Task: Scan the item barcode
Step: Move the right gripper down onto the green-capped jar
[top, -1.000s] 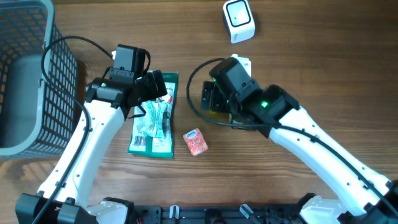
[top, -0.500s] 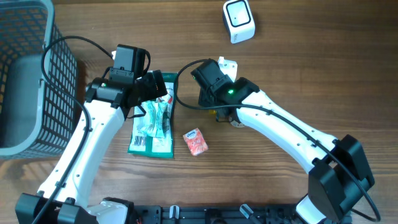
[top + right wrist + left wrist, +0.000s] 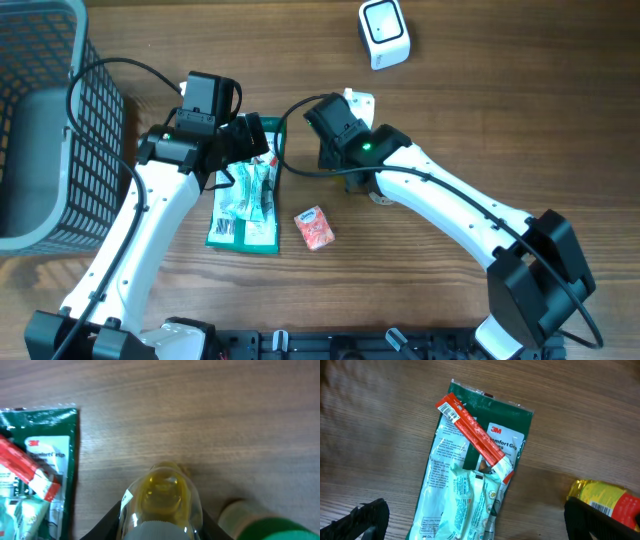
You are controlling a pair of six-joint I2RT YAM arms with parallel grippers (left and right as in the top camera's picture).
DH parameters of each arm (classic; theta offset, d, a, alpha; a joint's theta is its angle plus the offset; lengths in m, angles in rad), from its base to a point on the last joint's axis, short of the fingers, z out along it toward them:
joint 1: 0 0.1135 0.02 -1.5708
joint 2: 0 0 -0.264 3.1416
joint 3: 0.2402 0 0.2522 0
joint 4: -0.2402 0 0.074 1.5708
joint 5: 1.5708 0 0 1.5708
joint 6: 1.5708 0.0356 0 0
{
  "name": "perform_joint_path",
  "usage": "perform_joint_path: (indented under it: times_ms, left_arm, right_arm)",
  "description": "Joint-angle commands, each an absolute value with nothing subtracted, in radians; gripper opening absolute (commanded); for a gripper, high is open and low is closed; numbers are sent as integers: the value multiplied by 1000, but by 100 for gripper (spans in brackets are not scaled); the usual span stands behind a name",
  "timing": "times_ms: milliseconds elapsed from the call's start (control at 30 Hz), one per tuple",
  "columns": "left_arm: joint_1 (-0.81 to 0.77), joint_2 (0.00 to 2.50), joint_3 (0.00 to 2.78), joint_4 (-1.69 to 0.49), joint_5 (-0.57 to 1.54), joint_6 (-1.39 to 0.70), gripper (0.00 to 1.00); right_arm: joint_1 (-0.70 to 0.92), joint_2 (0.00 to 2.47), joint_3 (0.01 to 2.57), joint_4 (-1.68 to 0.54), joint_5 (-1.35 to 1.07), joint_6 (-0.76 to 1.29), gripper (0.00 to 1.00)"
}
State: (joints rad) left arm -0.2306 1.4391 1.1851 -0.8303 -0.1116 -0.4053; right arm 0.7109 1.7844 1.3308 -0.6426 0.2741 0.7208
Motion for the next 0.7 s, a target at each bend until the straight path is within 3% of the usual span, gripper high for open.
perform_joint_path:
  times_ms: [0, 200, 467, 500, 533, 567, 600, 633, 667]
  left_arm:
    - [-227, 1436, 1199, -827, -125, -397, 100]
    - [-227, 1436, 1199, -827, -125, -397, 100]
    - [-227, 1436, 1199, -827, -125, -397, 100]
    - [-227, 1436, 1199, -827, -125, -397, 100]
    - [-227, 1436, 1199, -827, -125, -397, 100]
    - [-227, 1436, 1199, -827, -125, -397, 100]
    - [-227, 1436, 1199, -827, -125, -397, 100]
    - [-227, 1436, 1199, -828, -125, -397, 100]
    - [-227, 1436, 1199, -828, -125, -397, 100]
  right_arm:
    - [711, 1803, 1330, -546, 300, 555, 28]
    - [680, 1803, 1330, -478, 314, 393, 30]
    - [668, 1834, 1330, -475, 318, 385, 34]
    - [668, 1843, 1330, -475, 318, 385, 48]
    - [668, 1844, 1330, -475, 315, 384, 51]
    - [668, 1844, 1330, -475, 315, 385, 65]
    - [668, 1844, 1330, -475, 315, 384, 71]
    - [668, 1844, 1330, -476, 315, 384, 88]
    - [668, 1843, 1330, -474, 315, 374, 93]
